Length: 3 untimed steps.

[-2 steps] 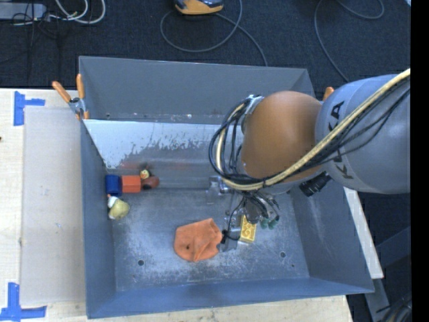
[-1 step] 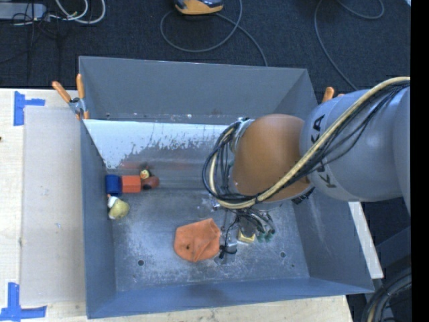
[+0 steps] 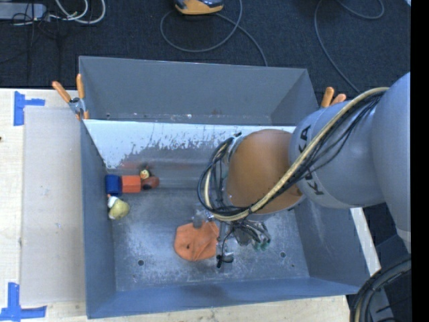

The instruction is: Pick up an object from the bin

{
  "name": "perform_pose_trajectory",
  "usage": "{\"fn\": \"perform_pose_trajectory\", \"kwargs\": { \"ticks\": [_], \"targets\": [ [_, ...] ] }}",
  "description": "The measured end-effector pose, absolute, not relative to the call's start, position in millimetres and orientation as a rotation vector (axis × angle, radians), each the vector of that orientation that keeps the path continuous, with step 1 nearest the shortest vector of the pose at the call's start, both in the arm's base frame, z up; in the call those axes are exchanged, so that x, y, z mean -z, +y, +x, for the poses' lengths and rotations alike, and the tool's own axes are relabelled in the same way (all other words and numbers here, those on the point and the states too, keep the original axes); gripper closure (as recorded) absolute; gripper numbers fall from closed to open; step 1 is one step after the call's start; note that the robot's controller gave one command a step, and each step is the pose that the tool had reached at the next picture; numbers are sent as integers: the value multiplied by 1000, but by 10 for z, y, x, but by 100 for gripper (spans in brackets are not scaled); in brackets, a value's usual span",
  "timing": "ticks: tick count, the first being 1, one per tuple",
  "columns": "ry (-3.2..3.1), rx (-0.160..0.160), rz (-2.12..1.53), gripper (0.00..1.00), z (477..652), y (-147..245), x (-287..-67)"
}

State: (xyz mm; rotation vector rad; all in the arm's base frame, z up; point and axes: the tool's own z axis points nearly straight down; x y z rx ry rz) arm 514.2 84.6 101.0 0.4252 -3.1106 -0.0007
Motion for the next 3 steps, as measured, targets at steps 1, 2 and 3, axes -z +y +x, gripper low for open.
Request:
{"fn": "perform_pose_trajectory", "kwargs": {
  "ticks": [1,2,3],
  "targets": [
    [-3041,2,778,100,5253,856,-837],
    [-3041,2,777,100,5253,856,-837],
    [-2998,2,918,100,5505,888,-843]
  ]
}}
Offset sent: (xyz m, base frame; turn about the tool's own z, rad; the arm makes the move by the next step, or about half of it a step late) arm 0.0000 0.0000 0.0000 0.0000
